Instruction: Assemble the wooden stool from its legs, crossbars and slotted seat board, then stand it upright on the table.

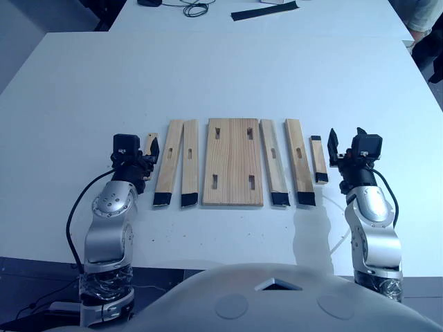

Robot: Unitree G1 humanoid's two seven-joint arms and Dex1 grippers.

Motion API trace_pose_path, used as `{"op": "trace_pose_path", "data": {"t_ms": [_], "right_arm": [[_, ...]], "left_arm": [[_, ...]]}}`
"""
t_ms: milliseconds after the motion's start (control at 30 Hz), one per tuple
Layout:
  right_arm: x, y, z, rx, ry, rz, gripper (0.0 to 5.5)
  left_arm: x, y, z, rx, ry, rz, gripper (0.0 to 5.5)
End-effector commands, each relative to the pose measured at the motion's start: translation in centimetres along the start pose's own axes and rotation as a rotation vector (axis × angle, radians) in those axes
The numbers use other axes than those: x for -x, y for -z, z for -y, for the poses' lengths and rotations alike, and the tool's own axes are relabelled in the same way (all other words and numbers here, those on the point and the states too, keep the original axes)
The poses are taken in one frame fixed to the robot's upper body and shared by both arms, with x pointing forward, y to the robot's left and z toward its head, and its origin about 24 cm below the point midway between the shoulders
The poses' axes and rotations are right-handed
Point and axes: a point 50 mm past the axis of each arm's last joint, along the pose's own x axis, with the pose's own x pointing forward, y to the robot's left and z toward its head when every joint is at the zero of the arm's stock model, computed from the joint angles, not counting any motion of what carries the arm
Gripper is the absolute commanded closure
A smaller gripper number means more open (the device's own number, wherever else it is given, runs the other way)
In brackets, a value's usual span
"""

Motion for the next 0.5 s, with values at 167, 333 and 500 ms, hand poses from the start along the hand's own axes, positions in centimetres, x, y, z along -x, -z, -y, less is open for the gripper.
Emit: {"op": "trace_pose_path", "data": {"t_ms": [167, 333, 500], "right_arm": [[-0.17, -0.07, -0.04, -0.022, 0.007, 0.000, 2.46], [-0.21, 0.01, -0.25, -0.013, 0.004, 0.001, 2.46], [-0.23, -0.02, -0.25, -0.012, 0.001, 0.003, 2.46]], "left_arm": [[-0.39, 0.42, -0.16, -0.007, 0.032, -0.029, 2.22], [-0.54, 0.14, 0.03, -0.008, 0.041, -0.018, 2.22], [-0.66, -0.17, -0.09, -0.025, 0.018, 0.011, 2.22]]}}
